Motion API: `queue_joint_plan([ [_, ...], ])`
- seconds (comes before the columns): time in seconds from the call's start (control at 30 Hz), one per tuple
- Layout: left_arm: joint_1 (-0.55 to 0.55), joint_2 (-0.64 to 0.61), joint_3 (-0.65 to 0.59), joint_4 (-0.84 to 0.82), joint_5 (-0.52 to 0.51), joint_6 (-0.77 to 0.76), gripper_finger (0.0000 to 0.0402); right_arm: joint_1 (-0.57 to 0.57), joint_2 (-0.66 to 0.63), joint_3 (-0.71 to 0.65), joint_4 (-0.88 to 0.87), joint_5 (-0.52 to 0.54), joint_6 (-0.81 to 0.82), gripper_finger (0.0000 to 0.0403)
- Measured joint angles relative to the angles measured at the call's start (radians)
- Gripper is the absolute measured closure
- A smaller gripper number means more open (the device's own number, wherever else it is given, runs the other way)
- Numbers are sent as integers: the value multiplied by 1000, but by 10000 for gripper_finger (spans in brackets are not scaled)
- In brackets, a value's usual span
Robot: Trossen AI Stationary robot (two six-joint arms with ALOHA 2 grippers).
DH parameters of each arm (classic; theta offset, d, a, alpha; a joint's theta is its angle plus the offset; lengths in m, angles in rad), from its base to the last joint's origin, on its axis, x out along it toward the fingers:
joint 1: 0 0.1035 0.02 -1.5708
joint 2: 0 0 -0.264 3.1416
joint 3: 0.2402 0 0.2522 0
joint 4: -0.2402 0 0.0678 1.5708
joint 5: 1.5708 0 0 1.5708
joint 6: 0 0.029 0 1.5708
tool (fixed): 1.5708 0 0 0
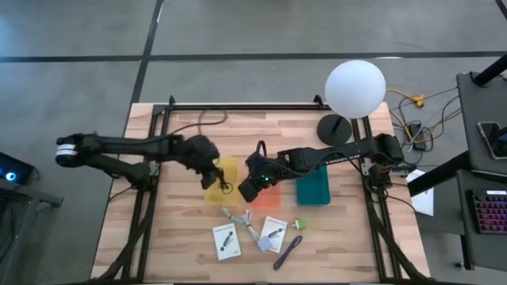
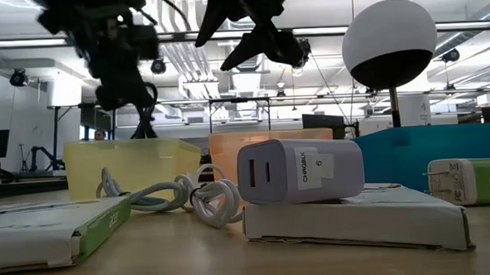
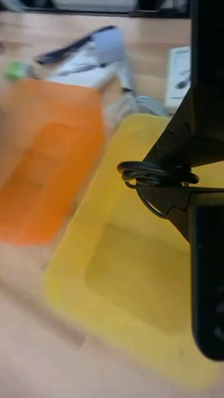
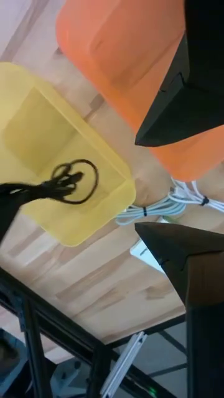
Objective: Pick and place items into bin
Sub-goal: Put the black USB cable into the yellow bin, then put the white USB cable into the yellow bin
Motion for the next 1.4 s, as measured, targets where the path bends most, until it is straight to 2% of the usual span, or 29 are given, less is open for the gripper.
queue_joint_plan([
  [0.17,17,186,71,-47,151,50,385,14,0,0,-1,-3,32,207],
  [0.27,18,239,84,-49,135,58,382,26,0,0,-1,-2,41,207],
  [0.37,18,241,85,-50,54,57,362,42,0,0,-7,8,41,207],
  [0.5,18,203,83,-61,-49,58,317,58,0,0,-8,24,37,207],
  [0.7,18,153,82,-59,-68,49,237,56,0,-1,-12,32,19,207],
  [0.83,18,131,82,-99,-112,50,202,55,0,-2,-20,32,-2,206],
  [1.03,15,48,81,-226,-265,126,188,82,0,-2,-126,35,-116,206],
  [1.1,-7,-3,81,-223,-229,170,187,104,0,-2,-189,38,-164,206],
  [1.2,-70,-90,81,-190,-120,223,187,130,0,-9,-248,67,-228,206],
  [1.4,-277,-171,42,-166,-143,294,187,178,12,-39,-177,70,-269,206],
])
